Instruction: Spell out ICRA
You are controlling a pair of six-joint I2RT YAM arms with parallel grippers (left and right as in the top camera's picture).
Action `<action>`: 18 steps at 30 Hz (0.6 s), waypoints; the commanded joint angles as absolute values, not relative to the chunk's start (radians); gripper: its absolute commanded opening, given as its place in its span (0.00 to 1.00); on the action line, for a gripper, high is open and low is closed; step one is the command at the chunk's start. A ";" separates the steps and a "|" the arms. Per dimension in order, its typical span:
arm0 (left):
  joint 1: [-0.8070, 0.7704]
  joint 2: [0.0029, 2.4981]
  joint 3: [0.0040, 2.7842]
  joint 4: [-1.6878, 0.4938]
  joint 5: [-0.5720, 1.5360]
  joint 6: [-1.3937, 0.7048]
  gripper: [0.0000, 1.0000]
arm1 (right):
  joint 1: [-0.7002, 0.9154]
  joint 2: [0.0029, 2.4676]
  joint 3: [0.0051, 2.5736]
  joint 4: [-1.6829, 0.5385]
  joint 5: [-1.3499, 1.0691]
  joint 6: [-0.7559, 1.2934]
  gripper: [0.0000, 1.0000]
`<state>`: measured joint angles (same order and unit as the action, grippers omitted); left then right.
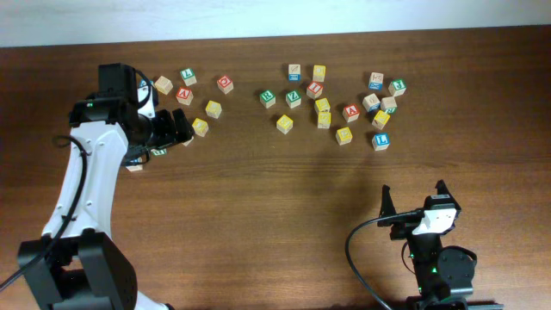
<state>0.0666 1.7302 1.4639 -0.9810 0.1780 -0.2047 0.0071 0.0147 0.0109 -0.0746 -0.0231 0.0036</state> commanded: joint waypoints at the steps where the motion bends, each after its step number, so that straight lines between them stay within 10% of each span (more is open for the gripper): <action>1: 0.065 1.738 1.457 -1.010 0.255 -0.193 0.99 | -0.001 0.008 0.006 -0.079 -0.017 0.008 0.98; 18: 0.004 1.738 1.457 -1.028 0.273 -0.192 0.99 | -0.001 0.008 0.006 -0.079 -0.017 0.008 0.98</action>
<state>0.0383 1.7302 1.4639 -1.0382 0.2584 -0.2047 0.0071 0.0147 0.0109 -0.0746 -0.0231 0.0036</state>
